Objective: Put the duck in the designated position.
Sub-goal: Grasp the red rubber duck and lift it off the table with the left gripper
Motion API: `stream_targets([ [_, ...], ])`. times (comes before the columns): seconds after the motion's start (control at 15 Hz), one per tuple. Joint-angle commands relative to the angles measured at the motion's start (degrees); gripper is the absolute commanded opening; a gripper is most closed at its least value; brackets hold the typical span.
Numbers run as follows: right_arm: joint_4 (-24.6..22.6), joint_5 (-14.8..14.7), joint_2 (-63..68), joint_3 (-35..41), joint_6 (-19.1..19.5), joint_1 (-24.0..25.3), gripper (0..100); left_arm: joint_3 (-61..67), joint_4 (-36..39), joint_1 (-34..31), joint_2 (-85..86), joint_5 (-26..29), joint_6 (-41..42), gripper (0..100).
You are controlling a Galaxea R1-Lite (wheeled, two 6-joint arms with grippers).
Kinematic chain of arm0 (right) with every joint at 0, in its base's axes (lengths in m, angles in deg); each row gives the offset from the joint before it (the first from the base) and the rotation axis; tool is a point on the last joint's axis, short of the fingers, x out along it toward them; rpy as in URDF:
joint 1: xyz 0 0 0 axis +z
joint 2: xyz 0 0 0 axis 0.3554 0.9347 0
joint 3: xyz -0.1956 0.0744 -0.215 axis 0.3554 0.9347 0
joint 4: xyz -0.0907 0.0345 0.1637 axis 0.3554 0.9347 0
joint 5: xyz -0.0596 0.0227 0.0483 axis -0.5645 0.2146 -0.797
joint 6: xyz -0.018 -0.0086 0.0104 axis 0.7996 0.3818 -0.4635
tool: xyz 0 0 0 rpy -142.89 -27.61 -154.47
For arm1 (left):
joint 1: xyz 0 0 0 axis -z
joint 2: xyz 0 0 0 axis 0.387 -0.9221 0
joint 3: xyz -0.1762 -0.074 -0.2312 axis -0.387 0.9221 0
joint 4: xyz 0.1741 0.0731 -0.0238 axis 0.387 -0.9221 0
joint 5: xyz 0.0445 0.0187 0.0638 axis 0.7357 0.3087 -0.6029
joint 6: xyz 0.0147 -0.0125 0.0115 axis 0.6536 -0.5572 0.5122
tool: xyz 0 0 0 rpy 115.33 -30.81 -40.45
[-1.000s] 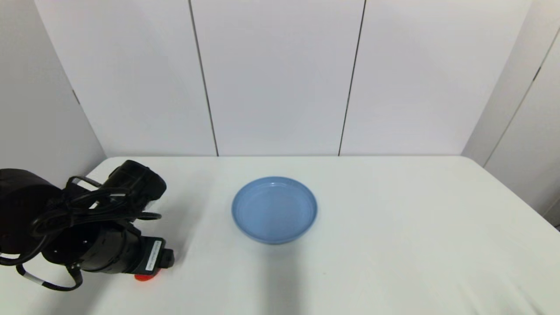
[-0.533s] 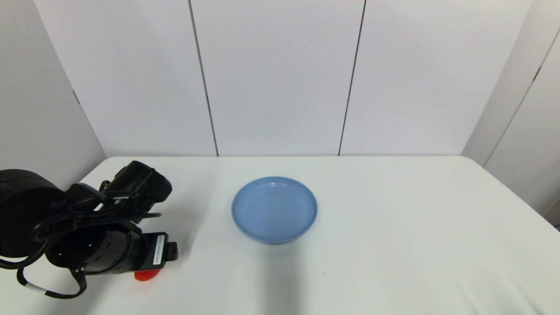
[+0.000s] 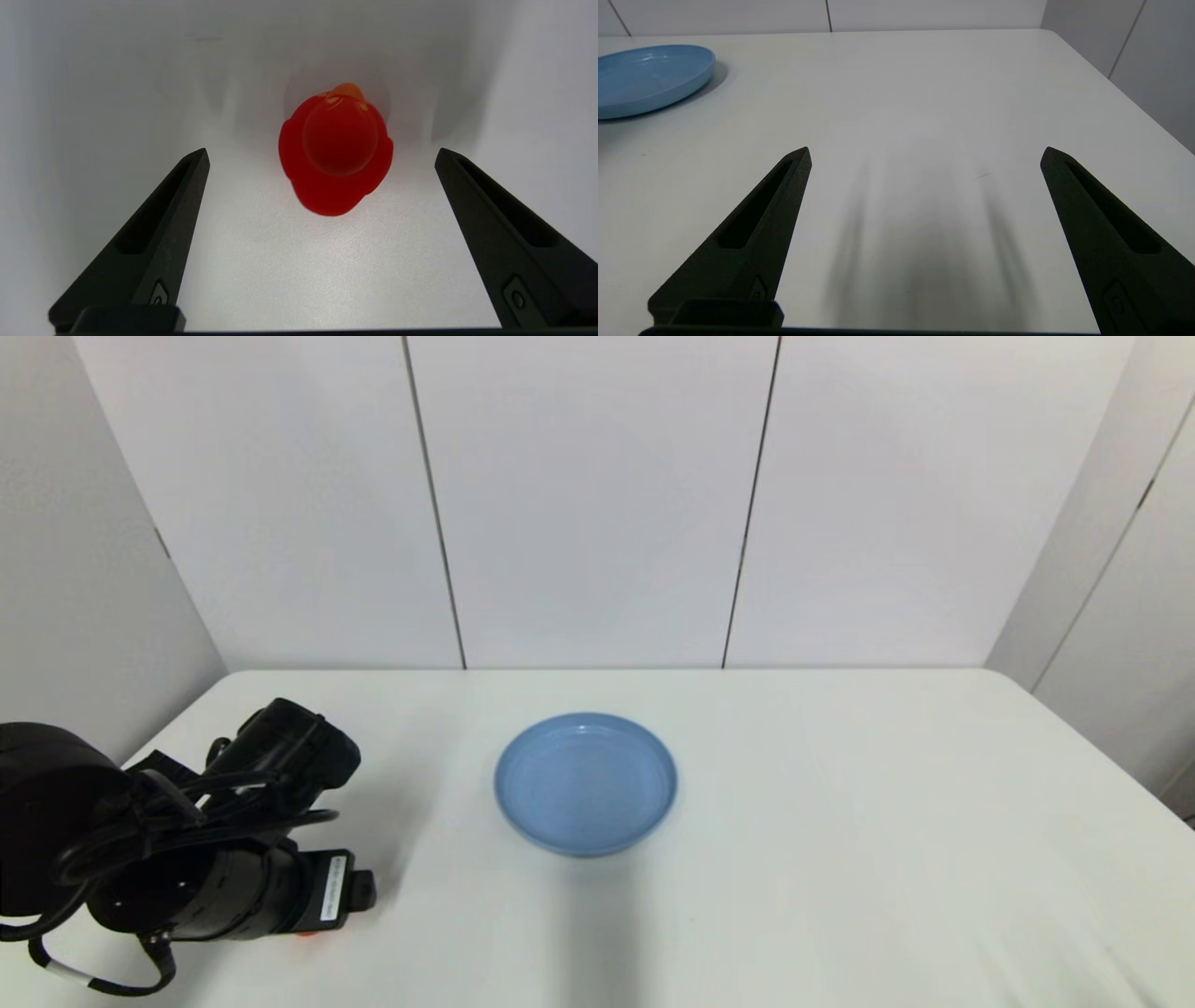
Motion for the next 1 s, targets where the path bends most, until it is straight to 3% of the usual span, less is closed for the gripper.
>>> stream_targets([
  [0.07,0.0,0.0,0.1,-0.1,0.0,0.0,100,0.3,0.4,-0.2,0.8,0.0,-0.2,100],
  [0.53,0.0,0.0,0.1,0.0,0.0,0.0,100,2.6,4.3,-0.5,2.5,3.7,-0.3,100],
  [1.0,0.0,0.0,0.1,0.0,0.0,0.0,100,5.1,6.4,-1.6,3.1,3.6,0.3,100],
])
